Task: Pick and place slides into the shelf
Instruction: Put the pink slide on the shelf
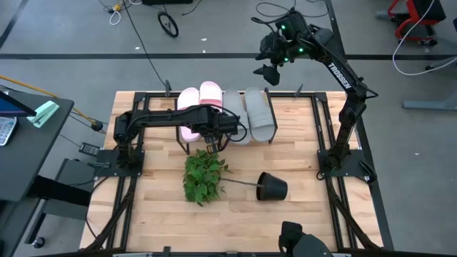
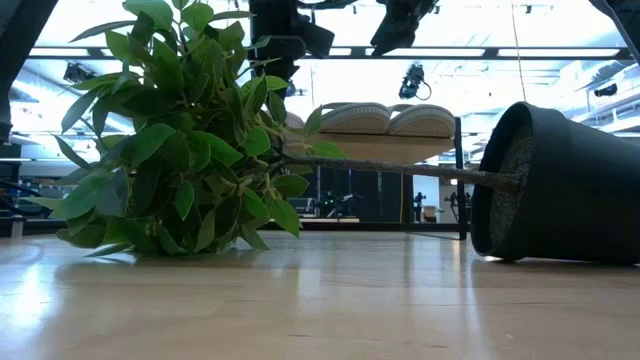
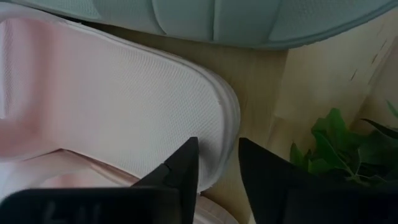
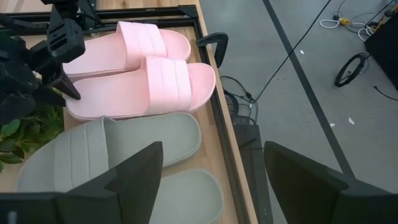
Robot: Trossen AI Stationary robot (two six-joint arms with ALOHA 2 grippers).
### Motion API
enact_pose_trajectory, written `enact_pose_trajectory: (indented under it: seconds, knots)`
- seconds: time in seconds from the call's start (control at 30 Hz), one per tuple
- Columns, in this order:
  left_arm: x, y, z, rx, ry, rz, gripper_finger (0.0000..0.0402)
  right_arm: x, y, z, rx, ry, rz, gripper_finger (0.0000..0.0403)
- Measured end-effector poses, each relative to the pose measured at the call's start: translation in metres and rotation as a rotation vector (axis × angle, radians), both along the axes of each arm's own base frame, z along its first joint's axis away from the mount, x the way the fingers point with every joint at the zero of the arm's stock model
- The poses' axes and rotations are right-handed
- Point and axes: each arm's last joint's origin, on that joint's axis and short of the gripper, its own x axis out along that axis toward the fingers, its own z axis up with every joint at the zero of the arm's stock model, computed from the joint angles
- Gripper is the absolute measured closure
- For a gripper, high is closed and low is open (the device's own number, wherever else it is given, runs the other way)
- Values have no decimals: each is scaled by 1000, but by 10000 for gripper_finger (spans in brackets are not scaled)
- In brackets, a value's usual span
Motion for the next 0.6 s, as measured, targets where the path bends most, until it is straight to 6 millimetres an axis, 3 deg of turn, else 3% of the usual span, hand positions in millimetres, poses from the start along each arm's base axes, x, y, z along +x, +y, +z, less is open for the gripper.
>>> enact_pose_trajectory:
  seconds: [0.37, 0.47, 0.6]
  knots:
    - [0, -1, 0, -28, 4, -23, 387, 0, 0, 0, 0, 0, 0, 118]
    - [0, -1, 0, -35, 4, -25, 388, 0, 0, 0, -1, 0, 0, 118]
    - [0, -2, 0, -38, 4, -23, 359, 0, 0, 0, -1, 0, 1, 118]
